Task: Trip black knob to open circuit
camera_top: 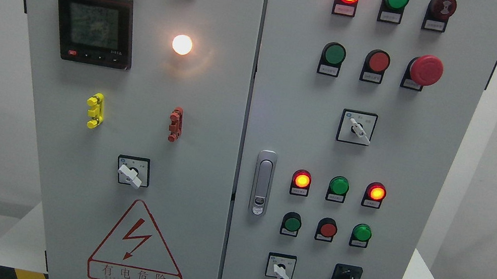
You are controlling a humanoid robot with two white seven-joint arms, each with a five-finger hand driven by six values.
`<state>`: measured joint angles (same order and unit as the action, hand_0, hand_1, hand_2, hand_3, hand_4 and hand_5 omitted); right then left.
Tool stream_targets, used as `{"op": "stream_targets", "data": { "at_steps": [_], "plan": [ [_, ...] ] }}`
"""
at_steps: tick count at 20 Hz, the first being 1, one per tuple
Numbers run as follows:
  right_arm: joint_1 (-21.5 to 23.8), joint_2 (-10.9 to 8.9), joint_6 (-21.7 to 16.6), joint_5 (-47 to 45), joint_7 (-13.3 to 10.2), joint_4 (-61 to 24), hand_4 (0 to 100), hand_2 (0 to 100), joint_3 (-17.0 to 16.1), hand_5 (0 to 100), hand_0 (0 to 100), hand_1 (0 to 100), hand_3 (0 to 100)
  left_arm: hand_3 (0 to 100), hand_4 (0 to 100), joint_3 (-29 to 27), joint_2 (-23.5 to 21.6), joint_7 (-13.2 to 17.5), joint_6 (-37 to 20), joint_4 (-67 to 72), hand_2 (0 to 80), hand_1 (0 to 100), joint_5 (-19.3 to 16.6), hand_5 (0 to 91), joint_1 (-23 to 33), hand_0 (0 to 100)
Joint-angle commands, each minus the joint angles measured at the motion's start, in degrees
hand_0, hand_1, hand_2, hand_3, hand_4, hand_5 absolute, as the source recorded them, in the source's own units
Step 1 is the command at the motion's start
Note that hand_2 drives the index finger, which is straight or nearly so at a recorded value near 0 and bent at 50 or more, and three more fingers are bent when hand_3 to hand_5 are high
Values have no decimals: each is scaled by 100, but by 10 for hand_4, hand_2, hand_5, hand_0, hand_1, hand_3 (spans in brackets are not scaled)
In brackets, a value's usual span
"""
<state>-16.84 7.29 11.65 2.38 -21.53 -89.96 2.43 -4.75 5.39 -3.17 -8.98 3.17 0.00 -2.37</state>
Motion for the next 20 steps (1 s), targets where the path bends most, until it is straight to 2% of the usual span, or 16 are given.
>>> {"op": "stream_targets", "data": {
  "at_steps": [1, 17, 20],
  "plan": [
    [-13, 1, 4, -36, 0, -13, 932, 624, 3, 989, 423, 866, 998, 0, 0, 0, 6, 1, 2, -1, 0, 389, -176, 0, 0, 120],
    [-57, 1, 40, -282, 17, -13, 932, 626, 12, 989, 429, 873, 1000, 0, 0, 0, 6, 1, 2, -1, 0, 389, -176, 0, 0, 120],
    [-57, 1, 40, -282, 202, -13, 932, 627, 12, 989, 430, 874, 1000, 0, 0, 0, 6, 1, 2, -1, 0, 389, -176, 0, 0, 120]
  ]
}}
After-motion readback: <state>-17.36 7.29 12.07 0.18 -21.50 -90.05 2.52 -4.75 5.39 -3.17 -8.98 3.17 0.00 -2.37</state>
